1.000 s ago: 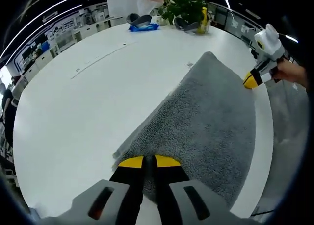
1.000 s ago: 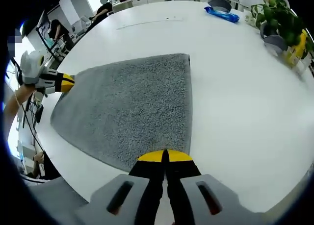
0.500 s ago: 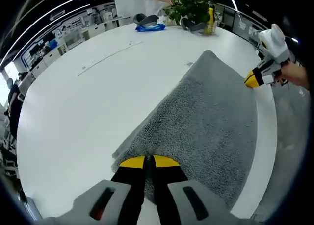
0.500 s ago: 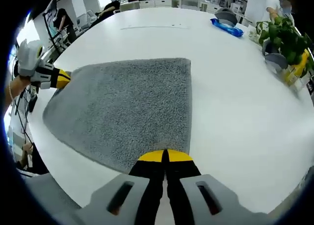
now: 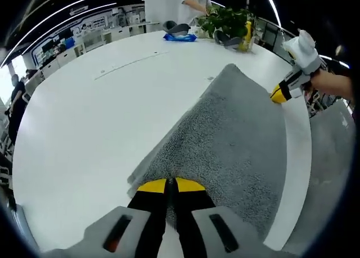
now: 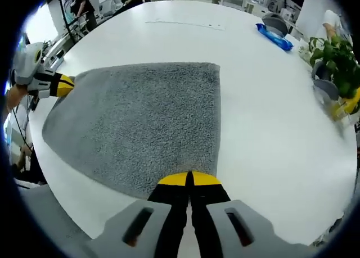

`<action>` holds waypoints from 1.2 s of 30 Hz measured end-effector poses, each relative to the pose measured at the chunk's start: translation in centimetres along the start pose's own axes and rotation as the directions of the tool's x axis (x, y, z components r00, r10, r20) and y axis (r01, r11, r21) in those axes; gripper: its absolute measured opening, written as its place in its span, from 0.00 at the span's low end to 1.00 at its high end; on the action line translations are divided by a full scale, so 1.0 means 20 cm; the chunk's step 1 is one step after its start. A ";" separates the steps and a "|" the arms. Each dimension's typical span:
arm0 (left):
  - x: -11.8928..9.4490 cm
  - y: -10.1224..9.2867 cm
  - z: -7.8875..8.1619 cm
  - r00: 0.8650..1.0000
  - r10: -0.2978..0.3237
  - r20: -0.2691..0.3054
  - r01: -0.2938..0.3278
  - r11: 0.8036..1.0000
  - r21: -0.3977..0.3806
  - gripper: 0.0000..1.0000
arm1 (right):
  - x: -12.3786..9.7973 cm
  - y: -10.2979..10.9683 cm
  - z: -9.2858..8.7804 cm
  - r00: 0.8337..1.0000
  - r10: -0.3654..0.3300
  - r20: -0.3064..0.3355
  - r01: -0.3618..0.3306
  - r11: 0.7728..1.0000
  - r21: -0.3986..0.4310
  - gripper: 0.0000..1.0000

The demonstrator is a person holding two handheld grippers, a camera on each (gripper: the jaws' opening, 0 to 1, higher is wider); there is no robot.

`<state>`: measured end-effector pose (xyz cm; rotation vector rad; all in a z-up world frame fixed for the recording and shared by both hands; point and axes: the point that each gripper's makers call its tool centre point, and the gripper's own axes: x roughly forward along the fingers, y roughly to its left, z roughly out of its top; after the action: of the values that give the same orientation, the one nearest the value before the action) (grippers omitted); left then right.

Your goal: Fold the towel on the table until its edges align and the towel forms a compact rectangular stack.

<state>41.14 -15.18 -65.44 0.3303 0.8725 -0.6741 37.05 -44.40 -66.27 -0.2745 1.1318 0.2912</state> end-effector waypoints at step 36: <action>-0.11 -0.40 -0.16 0.996 -0.085 -0.030 0.085 0.996 -0.011 0.03 | 0.13 -0.19 0.24 0.998 -0.064 -0.012 0.059 0.963 -0.262 0.00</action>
<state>32.97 -18.60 -65.55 0.2964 0.9232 -0.7448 43.42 -45.96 -66.43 -0.5463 1.1022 0.3837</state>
